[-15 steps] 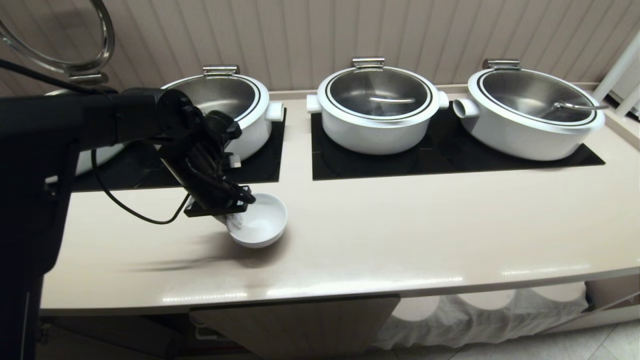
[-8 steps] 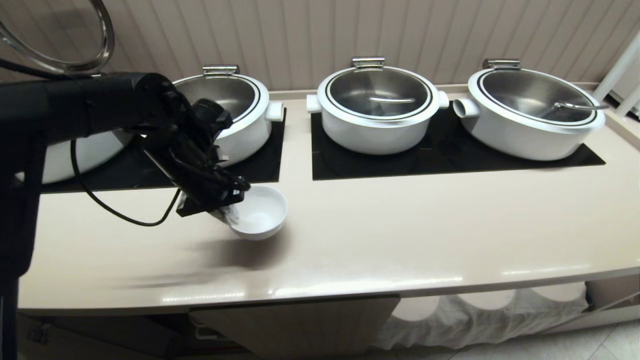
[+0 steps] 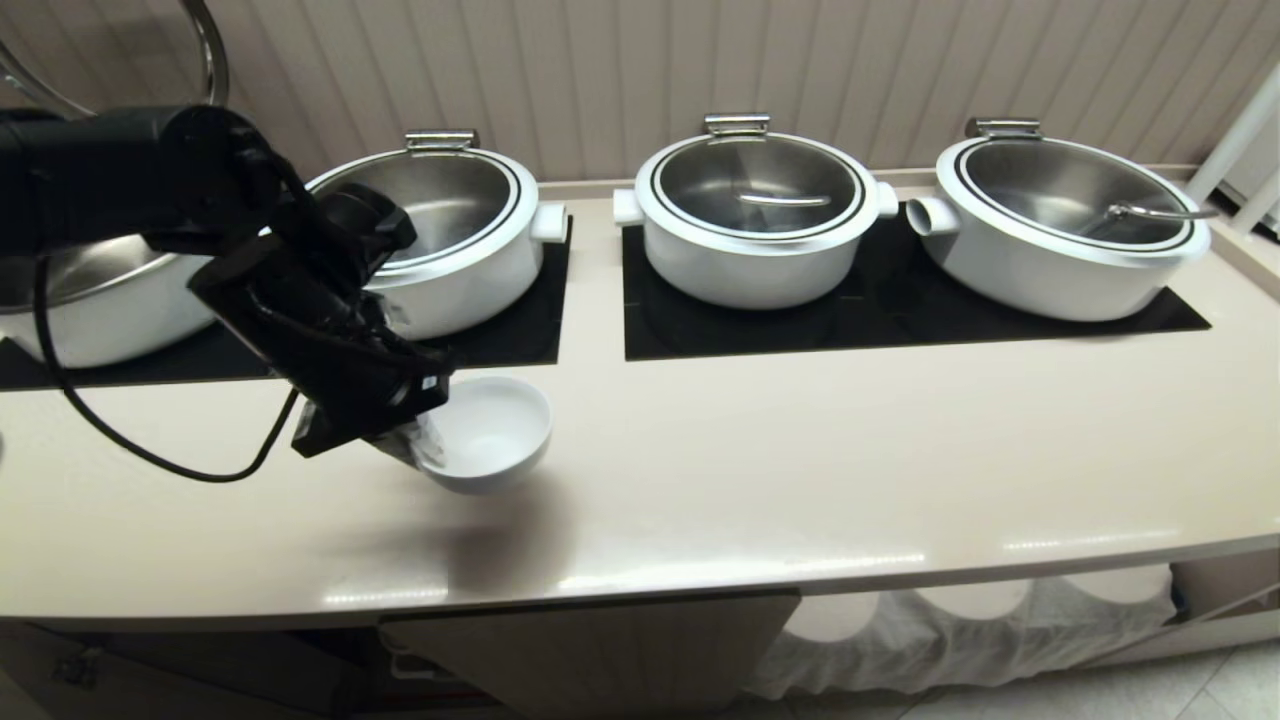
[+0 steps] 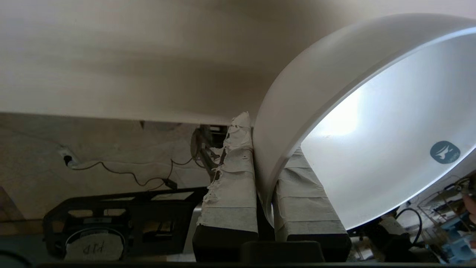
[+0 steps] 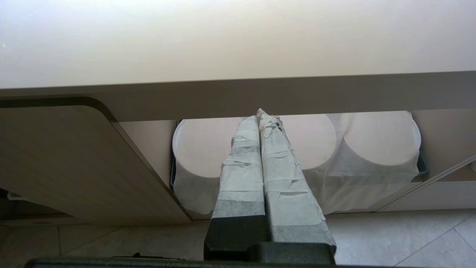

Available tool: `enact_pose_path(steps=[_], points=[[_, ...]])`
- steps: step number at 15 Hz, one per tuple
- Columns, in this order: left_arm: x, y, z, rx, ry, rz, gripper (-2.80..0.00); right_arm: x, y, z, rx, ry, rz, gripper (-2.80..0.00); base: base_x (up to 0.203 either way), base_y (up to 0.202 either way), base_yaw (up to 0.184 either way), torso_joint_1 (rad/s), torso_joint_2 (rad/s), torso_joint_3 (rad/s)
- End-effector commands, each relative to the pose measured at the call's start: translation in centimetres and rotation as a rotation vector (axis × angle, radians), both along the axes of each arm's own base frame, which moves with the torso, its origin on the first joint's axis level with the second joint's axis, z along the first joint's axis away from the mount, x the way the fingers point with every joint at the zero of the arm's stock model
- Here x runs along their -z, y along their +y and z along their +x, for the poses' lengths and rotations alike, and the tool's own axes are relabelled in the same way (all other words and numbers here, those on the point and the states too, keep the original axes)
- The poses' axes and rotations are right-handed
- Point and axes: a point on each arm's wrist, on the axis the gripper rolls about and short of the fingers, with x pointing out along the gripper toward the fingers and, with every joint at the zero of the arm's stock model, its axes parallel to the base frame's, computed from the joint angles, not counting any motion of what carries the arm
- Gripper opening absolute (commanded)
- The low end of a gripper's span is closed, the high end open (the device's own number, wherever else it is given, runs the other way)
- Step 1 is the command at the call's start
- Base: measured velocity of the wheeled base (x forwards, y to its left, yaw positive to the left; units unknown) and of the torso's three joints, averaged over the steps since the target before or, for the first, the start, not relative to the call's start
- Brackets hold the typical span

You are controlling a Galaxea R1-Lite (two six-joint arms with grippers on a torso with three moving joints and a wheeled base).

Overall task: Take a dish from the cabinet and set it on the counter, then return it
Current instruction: Pick up the bowl from the table, then put it back into the cabinet

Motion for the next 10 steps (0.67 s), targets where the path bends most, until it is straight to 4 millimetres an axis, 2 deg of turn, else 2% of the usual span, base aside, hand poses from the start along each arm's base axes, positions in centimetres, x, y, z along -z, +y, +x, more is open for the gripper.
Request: enact_pose_path(steps=[1,7,10], points=[[-1.4,1.3,-3.3,-0.017,-0.013,-0.004,-2.80,0.0,0.0,0.0,-0.002,0.000,-0.001,-2.80,0.000,0.000,0.000,0.000,0.00,0.000],[-2.5,3.2,-11.1,0.067,-0.135,0.010,-2.80,0.0,0.0,0.0,0.000,0.000,0.000,-2.80,0.000,0.000,0.000,0.000,0.00,0.000],[-1.9,3.8,-14.3,0.103,-0.147,0.023,-2.80,0.0,0.0,0.0,0.000,0.000,0.000,-2.80,0.000,0.000,0.000,0.000,0.00,0.000]])
